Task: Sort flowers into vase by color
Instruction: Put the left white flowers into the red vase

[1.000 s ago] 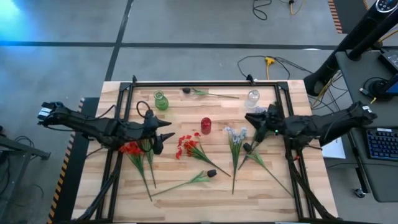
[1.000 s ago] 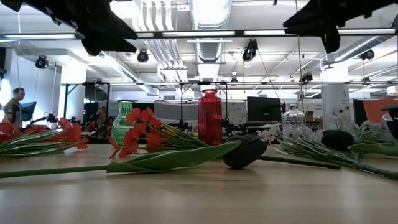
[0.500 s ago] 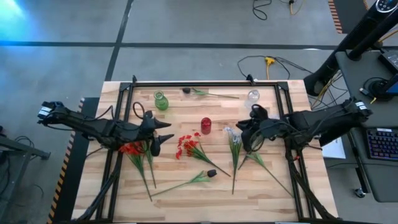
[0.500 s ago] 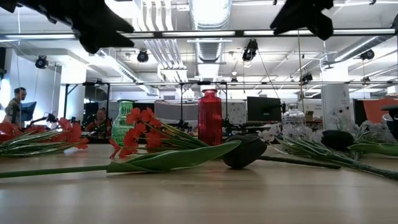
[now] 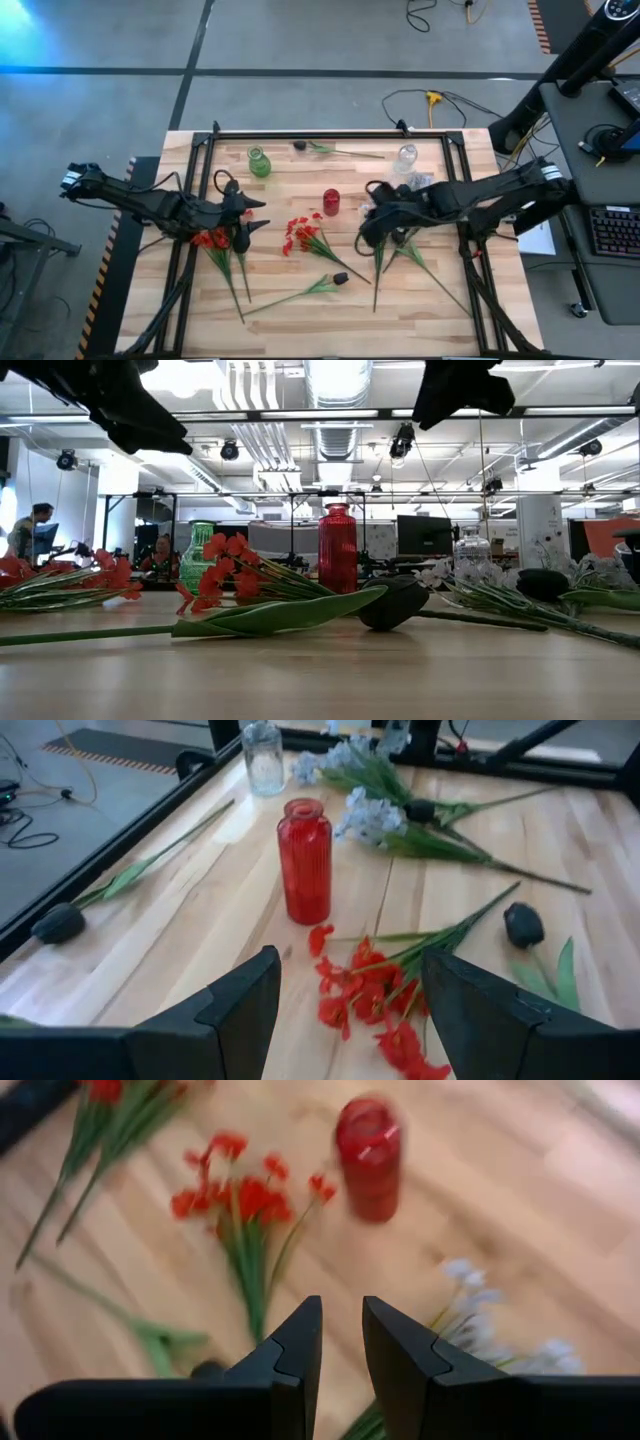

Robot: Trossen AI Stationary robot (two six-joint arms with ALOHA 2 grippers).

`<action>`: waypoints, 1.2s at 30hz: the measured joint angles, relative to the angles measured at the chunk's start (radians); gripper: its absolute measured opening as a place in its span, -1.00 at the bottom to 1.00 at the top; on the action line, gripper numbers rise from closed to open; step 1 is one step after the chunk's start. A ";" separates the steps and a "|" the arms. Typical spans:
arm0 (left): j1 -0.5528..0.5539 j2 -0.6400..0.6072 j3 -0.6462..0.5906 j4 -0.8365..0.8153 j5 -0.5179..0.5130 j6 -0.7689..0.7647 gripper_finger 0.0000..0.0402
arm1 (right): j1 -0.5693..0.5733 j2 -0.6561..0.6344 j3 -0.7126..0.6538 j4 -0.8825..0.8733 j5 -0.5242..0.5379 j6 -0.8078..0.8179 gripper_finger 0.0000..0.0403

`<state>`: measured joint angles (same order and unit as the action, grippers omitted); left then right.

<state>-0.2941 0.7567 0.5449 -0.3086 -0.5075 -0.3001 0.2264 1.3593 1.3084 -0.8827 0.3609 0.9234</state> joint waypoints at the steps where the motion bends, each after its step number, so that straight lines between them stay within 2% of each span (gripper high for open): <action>1: 0.000 -0.006 0.000 -0.013 0.000 0.002 0.11 | 0.000 0.022 0.013 -0.006 -0.024 0.000 -0.66; 8: 0.000 -0.043 0.016 -0.059 0.000 0.004 0.11 | 0.000 0.146 0.087 -0.025 -0.150 0.033 -0.66; 12: 0.000 -0.055 0.016 -0.063 -0.001 0.030 0.11 | 0.000 0.195 0.104 -0.051 -0.160 0.031 -0.66; 17: 0.001 -0.060 0.016 -0.045 -0.008 0.070 0.11 | 0.000 0.243 0.110 -0.110 -0.160 0.115 -0.63; 23: 0.001 -0.063 0.017 -0.013 -0.043 0.146 0.11 | 0.002 0.280 0.110 -0.154 -0.160 0.199 -0.38; 30: 0.001 -0.063 0.017 -0.014 -0.178 0.183 0.11 | 0.010 0.286 0.099 -0.180 -0.186 0.277 -0.04; 36: 0.001 -0.063 0.017 -0.013 -0.184 0.184 0.11 | 0.026 0.284 0.054 -0.187 -0.215 0.345 0.12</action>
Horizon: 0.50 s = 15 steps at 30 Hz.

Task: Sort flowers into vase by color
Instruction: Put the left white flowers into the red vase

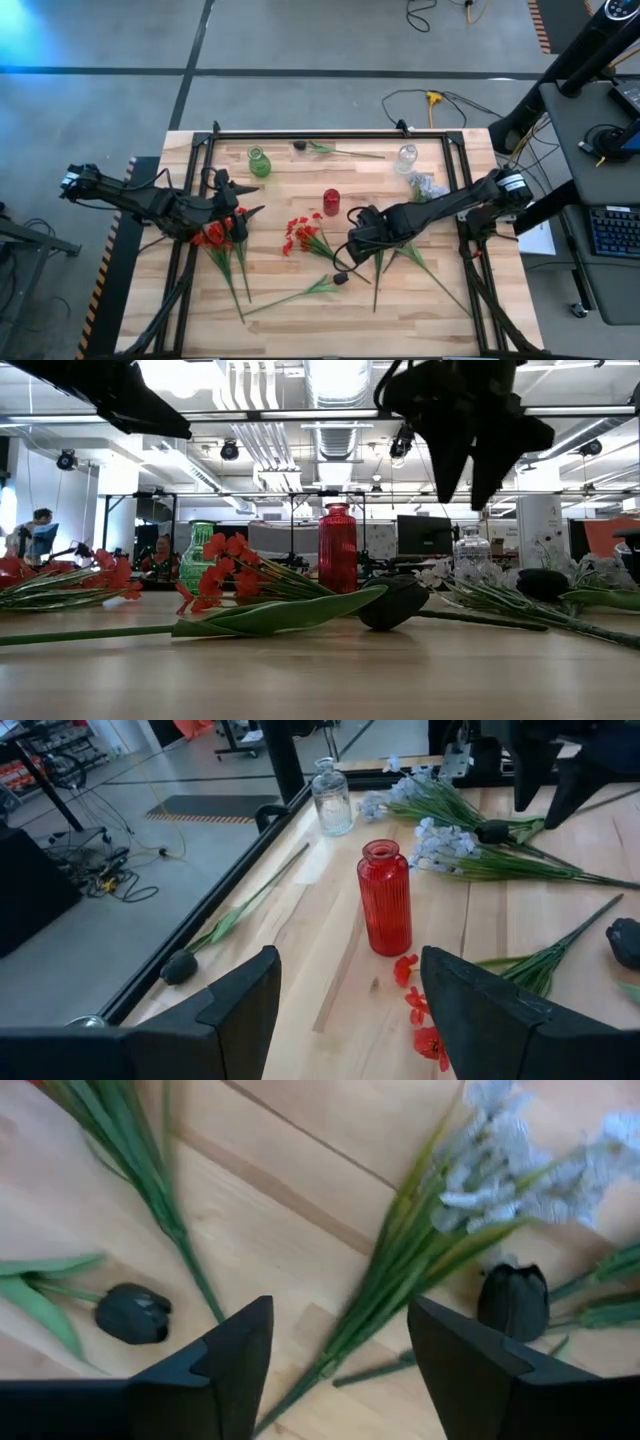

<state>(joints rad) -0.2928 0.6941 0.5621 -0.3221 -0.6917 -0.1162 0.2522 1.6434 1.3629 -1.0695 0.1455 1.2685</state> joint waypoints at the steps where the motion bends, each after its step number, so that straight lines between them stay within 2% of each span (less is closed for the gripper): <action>1: 0.000 0.000 0.000 0.000 0.000 0.000 0.11 | 0.005 0.000 -0.009 0.000 0.000 0.013 0.14; 10: 0.000 0.006 0.000 0.000 0.000 0.000 0.11 | 0.025 0.001 -0.097 0.019 -0.015 0.103 0.24; 15: 0.000 0.006 0.000 0.000 0.000 0.000 0.11 | 0.025 0.008 -0.140 0.106 -0.022 0.108 0.25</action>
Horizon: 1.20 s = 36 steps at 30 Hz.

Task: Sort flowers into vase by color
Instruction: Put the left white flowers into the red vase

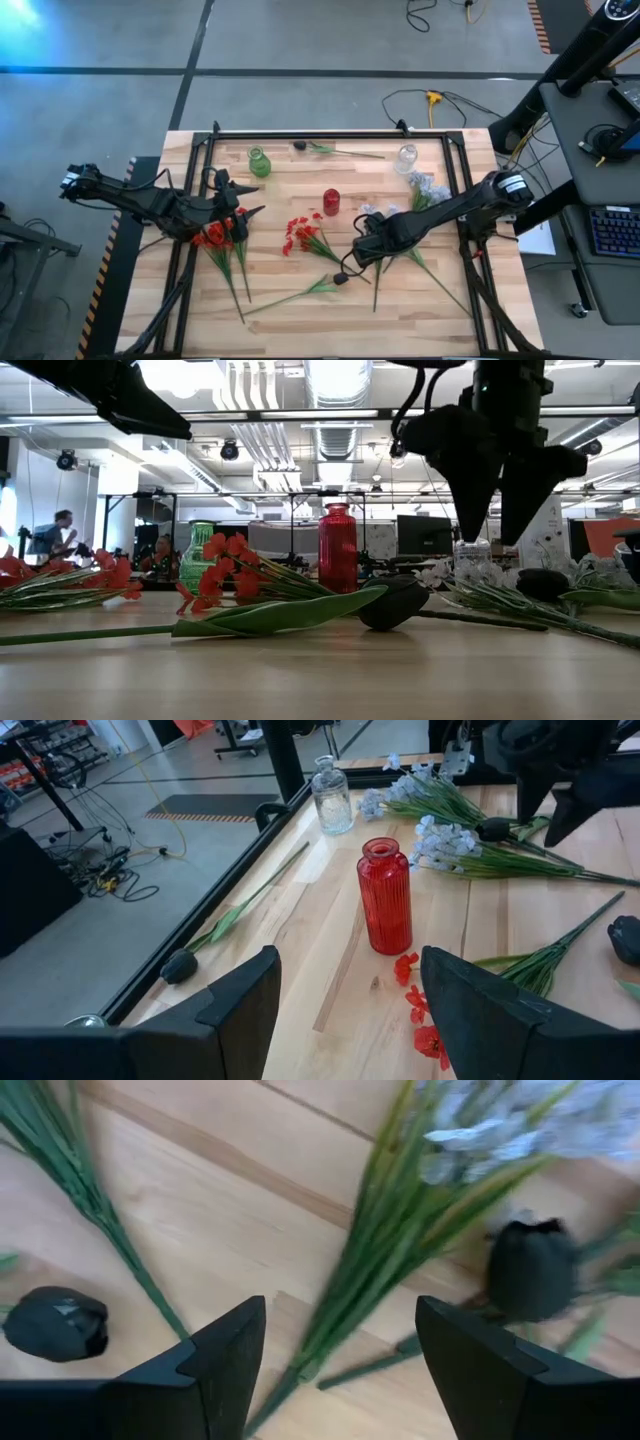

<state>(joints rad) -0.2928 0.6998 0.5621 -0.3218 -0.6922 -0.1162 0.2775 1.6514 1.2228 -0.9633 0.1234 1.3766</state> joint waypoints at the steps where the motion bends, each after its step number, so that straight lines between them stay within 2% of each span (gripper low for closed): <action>1: 0.000 0.000 0.000 0.000 0.000 0.000 0.11 | 0.000 0.004 -0.006 0.014 -0.002 0.000 0.25; 7: 0.000 0.000 0.000 0.000 -0.001 0.000 0.11 | 0.000 0.039 -0.018 0.034 -0.020 0.008 0.26; 18: 0.000 0.001 0.000 0.006 -0.006 0.000 0.11 | 0.000 0.106 -0.033 0.036 -0.054 0.018 0.43; 27: 0.000 0.005 0.000 0.008 -0.006 0.000 0.11 | 0.000 0.151 -0.040 0.073 -0.053 0.018 0.48; 32: 0.000 0.006 0.000 0.007 -0.006 0.000 0.11 | 0.000 0.163 -0.047 0.088 -0.049 0.019 0.41; 36: 0.000 0.006 0.000 0.011 -0.006 0.000 0.11 | 0.000 0.163 -0.047 0.093 -0.046 0.027 0.24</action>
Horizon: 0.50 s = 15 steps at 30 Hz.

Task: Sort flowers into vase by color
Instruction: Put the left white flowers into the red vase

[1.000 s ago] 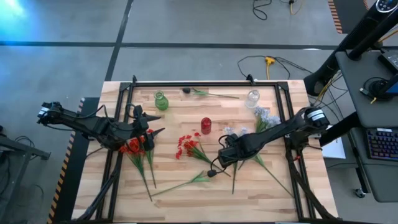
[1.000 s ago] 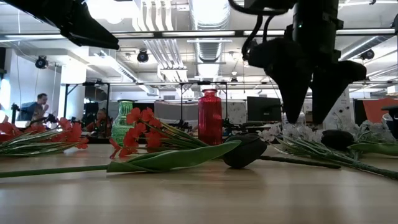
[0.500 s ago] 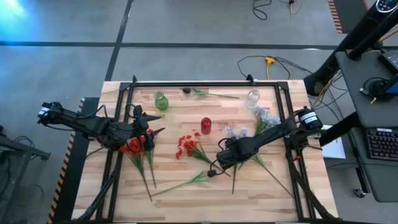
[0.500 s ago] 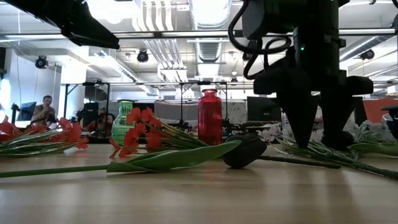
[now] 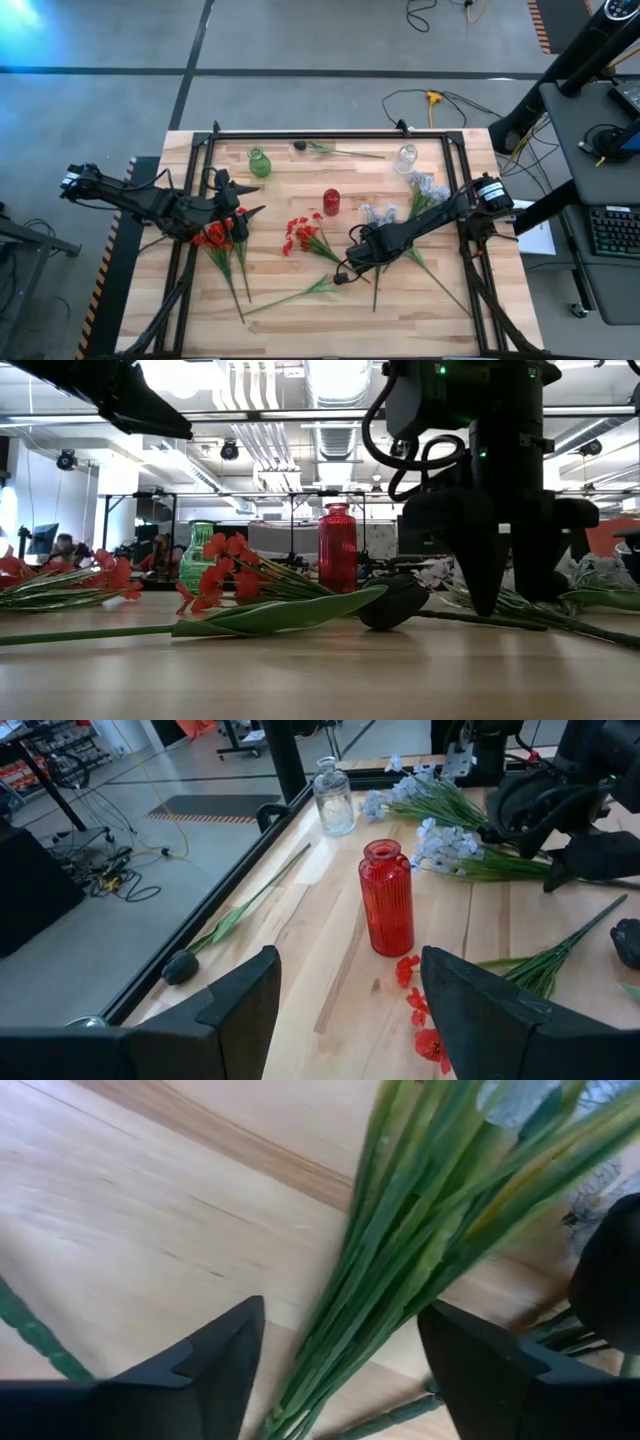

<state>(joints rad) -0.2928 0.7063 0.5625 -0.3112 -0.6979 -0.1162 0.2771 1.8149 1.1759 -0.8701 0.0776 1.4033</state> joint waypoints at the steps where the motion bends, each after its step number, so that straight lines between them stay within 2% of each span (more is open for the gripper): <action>1: 0.000 0.000 0.000 0.001 0.000 0.000 0.11 | 0.000 0.000 0.000 0.002 0.000 0.000 0.19; 15: 0.000 0.001 0.000 0.005 0.000 0.000 0.11 | 0.000 0.002 -0.005 0.047 0.013 -0.010 -0.60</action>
<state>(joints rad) -0.2929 0.7074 0.5625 -0.3063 -0.6979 -0.1165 0.2771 1.8164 1.1706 -0.8234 0.0906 1.3935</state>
